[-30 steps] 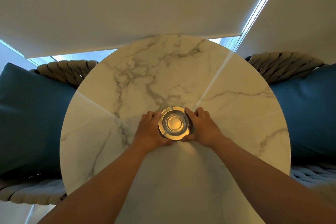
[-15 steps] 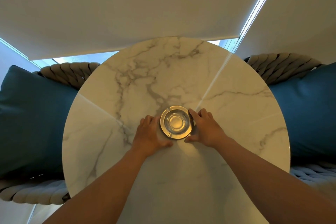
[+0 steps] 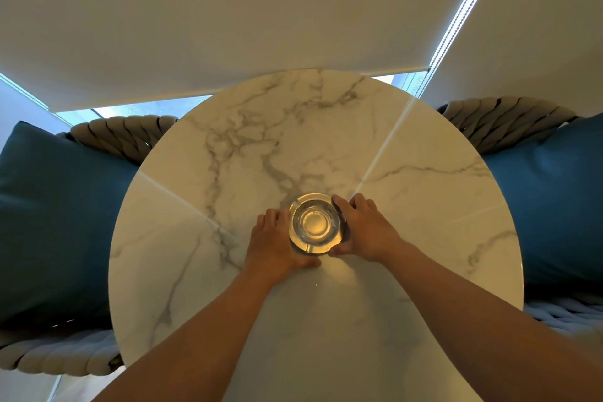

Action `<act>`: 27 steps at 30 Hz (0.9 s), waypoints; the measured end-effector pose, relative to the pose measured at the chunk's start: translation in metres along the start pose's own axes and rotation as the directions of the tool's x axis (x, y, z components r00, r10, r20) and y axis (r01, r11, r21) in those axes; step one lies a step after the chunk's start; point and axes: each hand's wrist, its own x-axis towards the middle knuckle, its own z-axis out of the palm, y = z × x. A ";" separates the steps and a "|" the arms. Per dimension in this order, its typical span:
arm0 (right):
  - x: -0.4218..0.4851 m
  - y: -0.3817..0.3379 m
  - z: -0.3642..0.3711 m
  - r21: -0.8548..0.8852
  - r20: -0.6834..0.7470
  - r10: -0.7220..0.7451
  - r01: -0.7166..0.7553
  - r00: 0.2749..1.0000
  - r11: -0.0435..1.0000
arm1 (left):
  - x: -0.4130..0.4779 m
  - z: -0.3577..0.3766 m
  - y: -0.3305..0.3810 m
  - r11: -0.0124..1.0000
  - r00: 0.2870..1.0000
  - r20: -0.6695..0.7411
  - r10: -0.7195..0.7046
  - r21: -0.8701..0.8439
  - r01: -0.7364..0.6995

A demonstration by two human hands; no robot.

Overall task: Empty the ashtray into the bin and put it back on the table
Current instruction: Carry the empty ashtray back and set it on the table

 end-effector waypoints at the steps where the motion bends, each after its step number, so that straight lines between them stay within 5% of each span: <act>1: 0.000 0.000 0.000 -0.005 0.002 -0.003 0.003 1.000 1.000 | 0.000 0.001 0.000 1.000 1.000 -0.009 0.000 0.011 0.000; 27: 0.002 0.003 -0.005 -0.041 0.047 -0.026 0.028 0.999 0.999 | -0.010 0.006 0.009 0.997 0.995 -0.084 -0.058 0.053 0.063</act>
